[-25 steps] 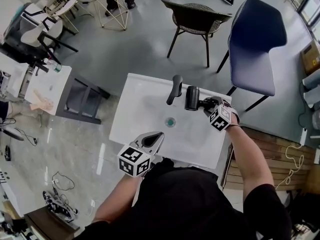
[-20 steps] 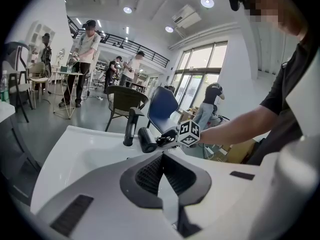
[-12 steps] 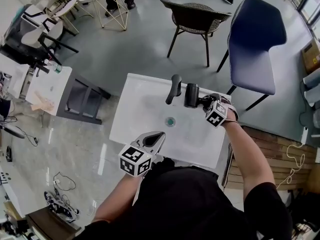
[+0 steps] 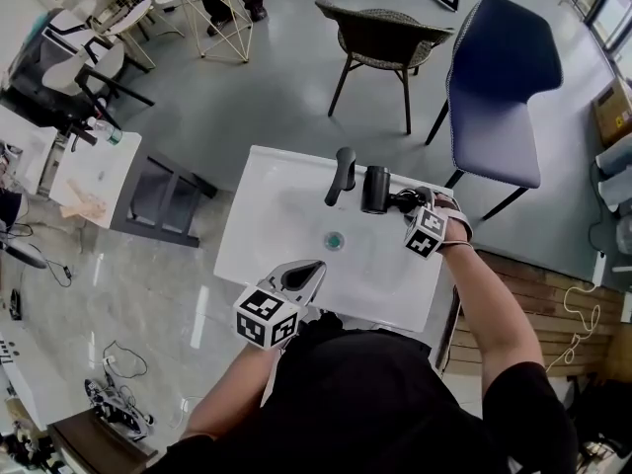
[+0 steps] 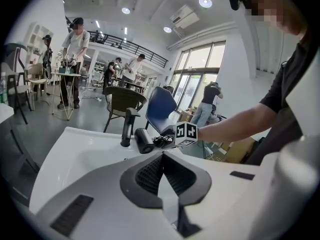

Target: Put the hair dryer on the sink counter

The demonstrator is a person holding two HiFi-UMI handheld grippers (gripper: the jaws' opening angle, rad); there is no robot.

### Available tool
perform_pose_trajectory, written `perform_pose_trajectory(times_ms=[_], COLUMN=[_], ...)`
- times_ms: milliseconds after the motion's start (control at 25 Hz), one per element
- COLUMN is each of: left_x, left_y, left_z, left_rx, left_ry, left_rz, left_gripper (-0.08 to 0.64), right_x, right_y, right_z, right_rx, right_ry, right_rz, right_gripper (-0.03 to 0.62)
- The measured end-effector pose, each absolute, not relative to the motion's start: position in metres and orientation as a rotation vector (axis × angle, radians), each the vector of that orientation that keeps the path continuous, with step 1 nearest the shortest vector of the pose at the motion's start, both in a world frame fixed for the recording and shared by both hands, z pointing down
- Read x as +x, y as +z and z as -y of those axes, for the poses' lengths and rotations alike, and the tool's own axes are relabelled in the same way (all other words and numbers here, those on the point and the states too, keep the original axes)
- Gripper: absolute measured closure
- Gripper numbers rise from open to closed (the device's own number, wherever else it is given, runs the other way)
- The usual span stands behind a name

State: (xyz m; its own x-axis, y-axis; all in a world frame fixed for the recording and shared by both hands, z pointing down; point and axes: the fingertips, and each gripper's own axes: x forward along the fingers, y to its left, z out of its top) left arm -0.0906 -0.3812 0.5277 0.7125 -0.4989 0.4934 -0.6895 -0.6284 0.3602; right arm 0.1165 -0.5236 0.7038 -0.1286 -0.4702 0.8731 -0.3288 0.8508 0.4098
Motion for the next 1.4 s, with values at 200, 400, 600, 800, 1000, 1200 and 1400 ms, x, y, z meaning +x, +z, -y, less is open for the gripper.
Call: perform_pose_trajectory(times_ms=[200, 400, 600, 800, 1000, 1200, 1400], left_x=[-0.086, -0.079, -0.065, -0.05, -0.036, -0.018, -0.009], left_y=[0.526, 0.525, 0.516, 0.511, 0.511, 0.503, 0.495], left_z=[0.378, 0.373, 0.365, 0.344, 0.321, 0.302, 0.282], left_rx=[2.393, 2.406, 2.427, 2.439, 2.442, 2.458, 2.468], left_ry=[0.47, 0.468, 0.456, 0.449, 0.443, 0.425, 0.409], left_rz=[0.899, 0.898, 0.9, 0.909, 0.93, 0.957, 1.004], left_gripper=[0.56, 0.56, 0.56, 0.56, 0.56, 0.56, 0.56], right_x=[0.121, 0.121, 0.119, 0.114, 0.115, 0.134, 0.144], right_y=[0.693, 0.676, 0.648, 0.599, 0.556, 0.523, 0.524], right_z=[0.516, 0.506, 0.487, 0.446, 0.394, 0.344, 0.298], right_rx=[0.633, 0.661, 0.729, 0.884, 1.033, 1.172, 1.129], right_ry=[-0.146, -0.168, -0.129, 0.052, 0.237, 0.462, 0.462], right_rz=[1.739, 1.769, 1.84, 2.046, 2.277, 2.461, 2.522], right_gripper=[0.319, 0.319, 0.319, 0.323, 0.563, 0.588, 0.589])
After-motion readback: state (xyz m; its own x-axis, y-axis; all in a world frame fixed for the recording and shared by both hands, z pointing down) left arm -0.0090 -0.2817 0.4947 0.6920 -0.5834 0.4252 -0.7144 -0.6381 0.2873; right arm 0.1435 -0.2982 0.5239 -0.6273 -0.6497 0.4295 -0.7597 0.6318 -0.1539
